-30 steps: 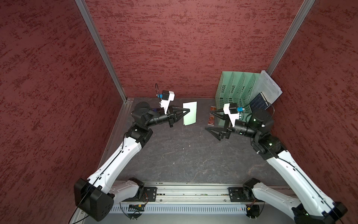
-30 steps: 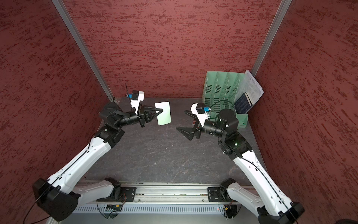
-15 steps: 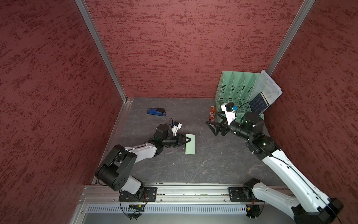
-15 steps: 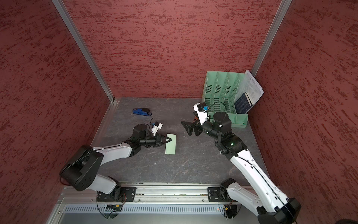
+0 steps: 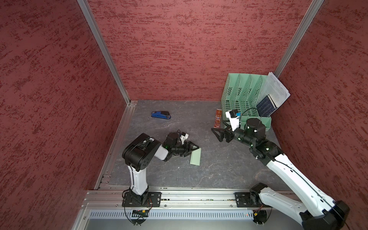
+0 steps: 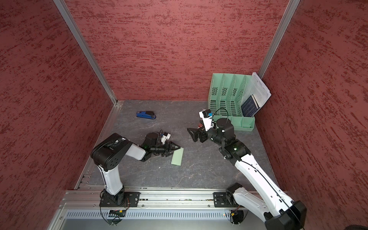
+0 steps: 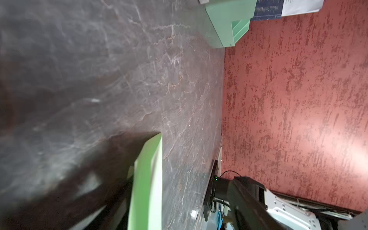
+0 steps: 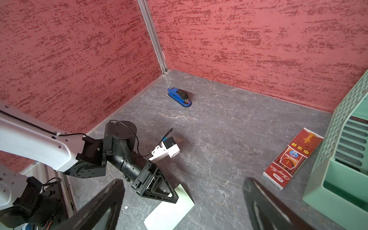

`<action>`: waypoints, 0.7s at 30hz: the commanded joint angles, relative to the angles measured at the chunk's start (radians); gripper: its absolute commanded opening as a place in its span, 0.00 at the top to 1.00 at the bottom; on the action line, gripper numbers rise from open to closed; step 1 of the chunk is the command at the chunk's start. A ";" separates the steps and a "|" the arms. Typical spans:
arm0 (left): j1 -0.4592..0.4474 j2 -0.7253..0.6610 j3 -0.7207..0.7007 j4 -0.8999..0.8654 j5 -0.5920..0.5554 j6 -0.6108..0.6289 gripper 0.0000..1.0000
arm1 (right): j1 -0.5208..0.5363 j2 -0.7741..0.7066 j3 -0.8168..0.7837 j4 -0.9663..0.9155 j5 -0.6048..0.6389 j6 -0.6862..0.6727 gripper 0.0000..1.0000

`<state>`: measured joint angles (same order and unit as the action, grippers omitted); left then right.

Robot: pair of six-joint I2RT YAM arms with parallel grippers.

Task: Fold the square paper along the opposite sides
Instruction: Place the paper at the center of the board.

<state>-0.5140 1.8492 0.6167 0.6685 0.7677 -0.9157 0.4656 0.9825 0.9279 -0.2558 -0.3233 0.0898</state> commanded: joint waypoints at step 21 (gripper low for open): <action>-0.020 -0.701 0.066 -0.633 -1.382 0.773 0.00 | -0.156 0.053 -0.286 0.365 0.720 -0.039 0.01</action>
<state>-0.6434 1.2552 0.7815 -0.2008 -0.5179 -0.3634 0.3603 1.0096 0.7155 -0.0742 0.1986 0.0757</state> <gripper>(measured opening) 0.996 0.985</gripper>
